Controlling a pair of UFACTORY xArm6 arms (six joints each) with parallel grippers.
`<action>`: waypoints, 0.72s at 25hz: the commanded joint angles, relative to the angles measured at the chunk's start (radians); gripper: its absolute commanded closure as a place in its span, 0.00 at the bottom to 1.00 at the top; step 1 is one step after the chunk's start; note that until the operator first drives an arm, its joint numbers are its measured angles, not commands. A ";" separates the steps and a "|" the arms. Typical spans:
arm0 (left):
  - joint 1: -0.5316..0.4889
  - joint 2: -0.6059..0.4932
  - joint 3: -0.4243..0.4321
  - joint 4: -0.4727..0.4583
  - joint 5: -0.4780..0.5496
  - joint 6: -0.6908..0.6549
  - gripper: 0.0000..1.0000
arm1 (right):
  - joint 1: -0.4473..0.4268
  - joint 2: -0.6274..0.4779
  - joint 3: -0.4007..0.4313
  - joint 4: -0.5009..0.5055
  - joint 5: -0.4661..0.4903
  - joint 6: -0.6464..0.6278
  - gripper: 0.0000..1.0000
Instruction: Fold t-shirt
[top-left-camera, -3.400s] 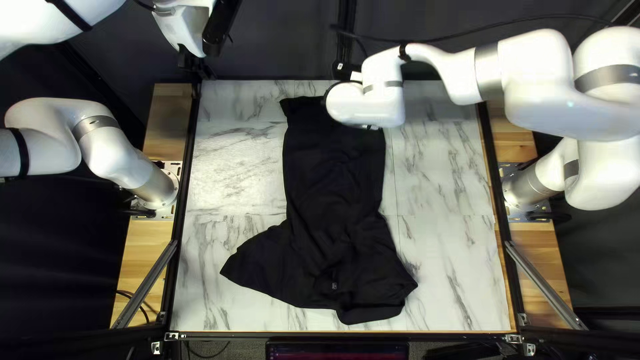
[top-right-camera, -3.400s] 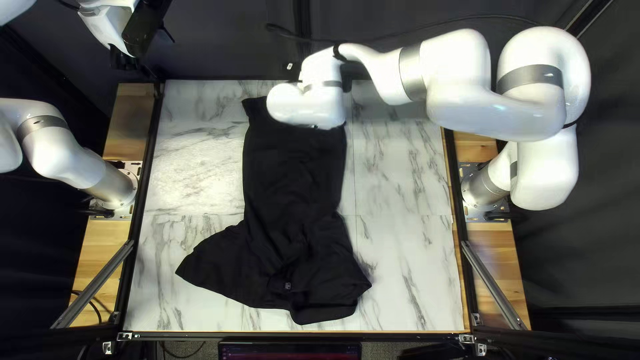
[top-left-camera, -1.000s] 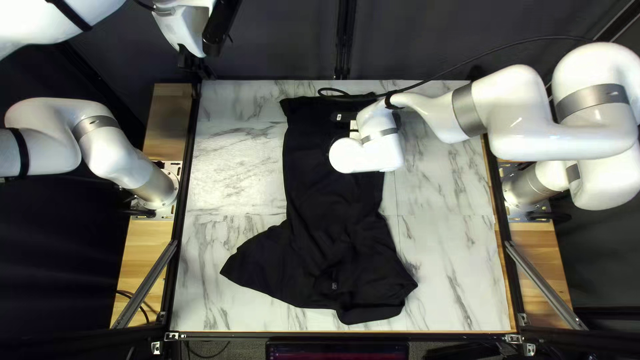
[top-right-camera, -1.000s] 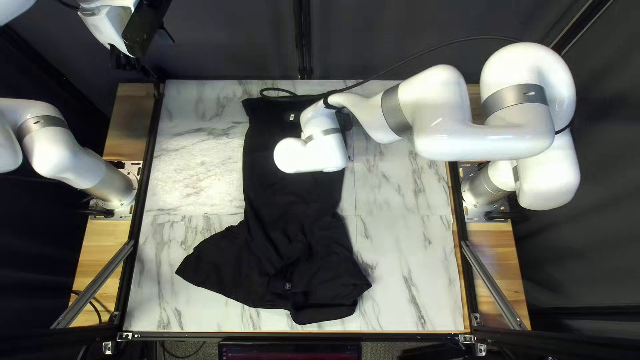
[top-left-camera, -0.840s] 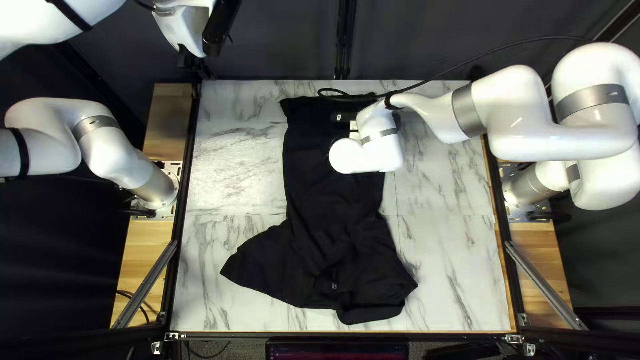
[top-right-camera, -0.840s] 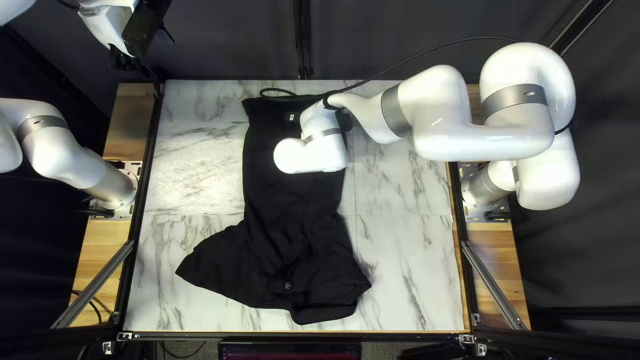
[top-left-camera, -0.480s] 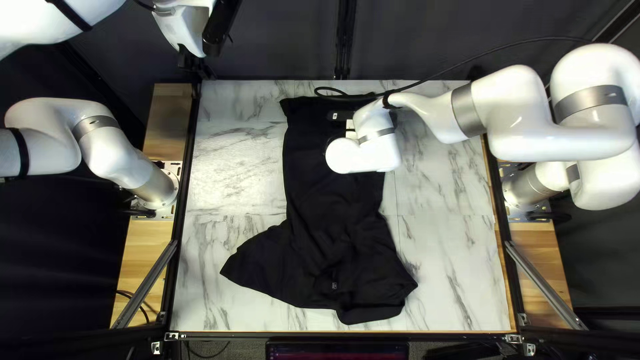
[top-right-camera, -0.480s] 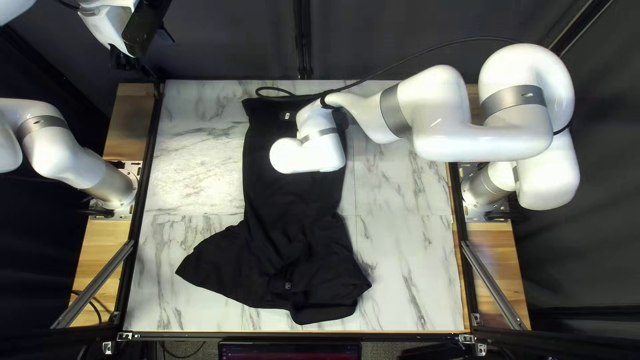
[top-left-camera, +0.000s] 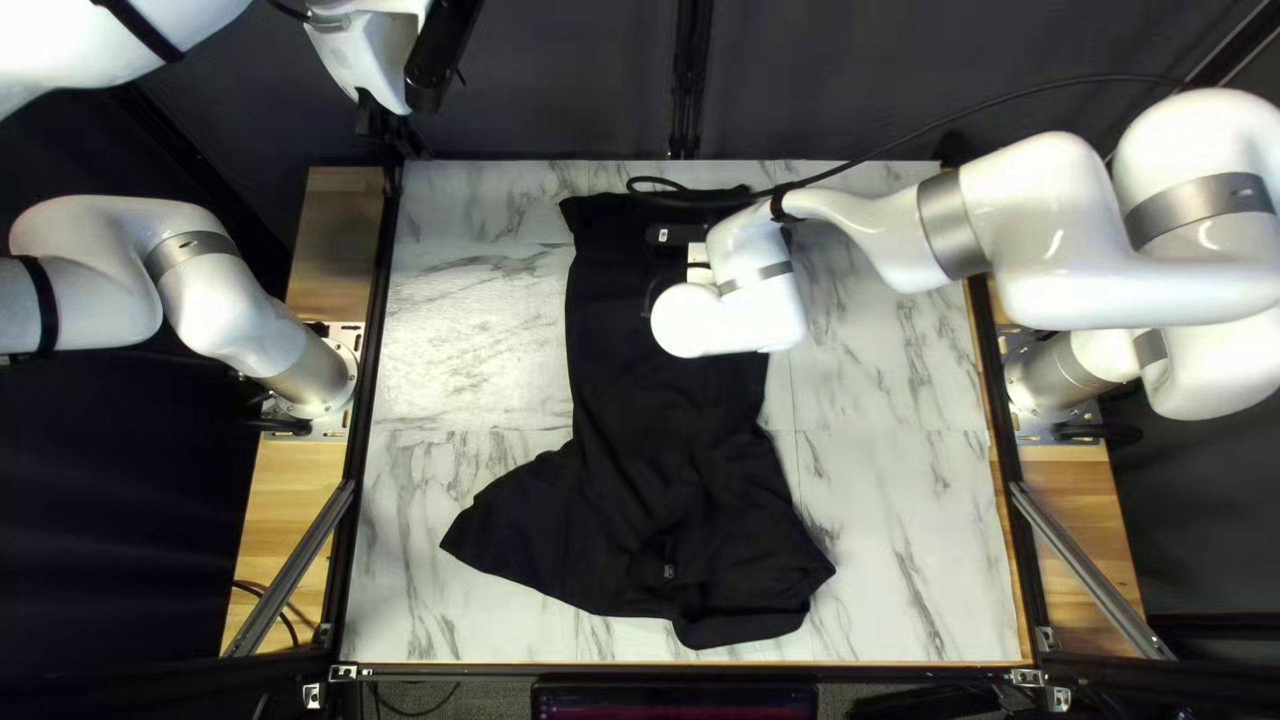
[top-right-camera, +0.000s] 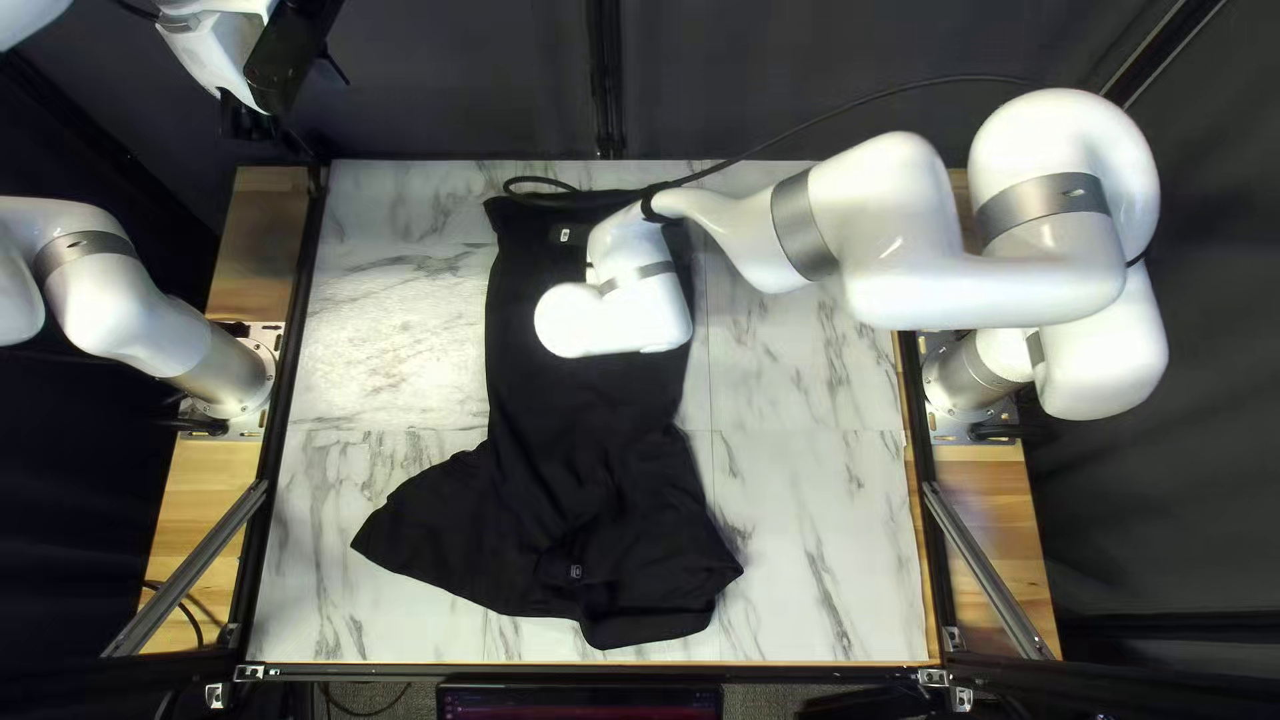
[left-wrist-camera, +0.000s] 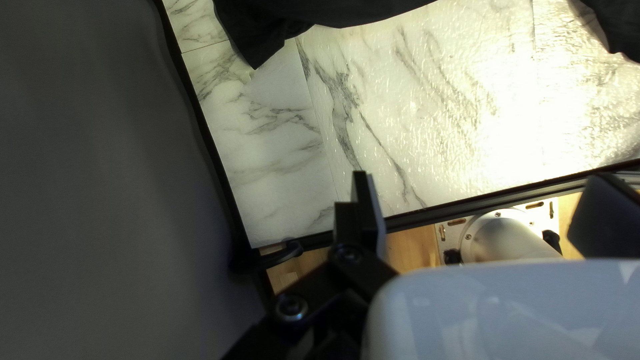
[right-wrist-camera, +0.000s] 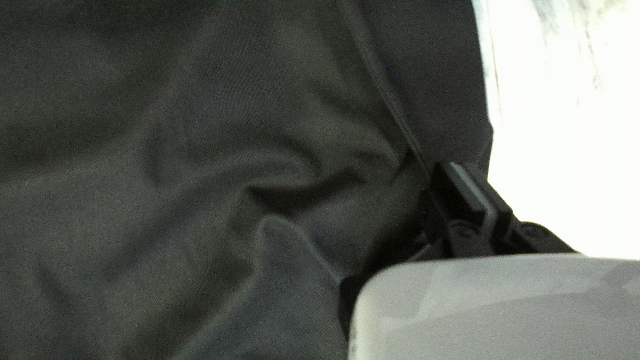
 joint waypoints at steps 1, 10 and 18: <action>0.000 0.000 0.000 0.000 0.000 0.000 0.00 | -0.023 0.020 -0.014 -0.010 -0.022 -0.018 1.00; 0.000 0.000 0.000 0.000 0.000 0.000 0.00 | -0.057 0.088 -0.129 0.002 -0.013 -0.079 1.00; 0.000 0.000 0.000 0.000 0.000 0.000 0.00 | -0.047 0.125 -0.154 0.007 -0.026 -0.081 1.00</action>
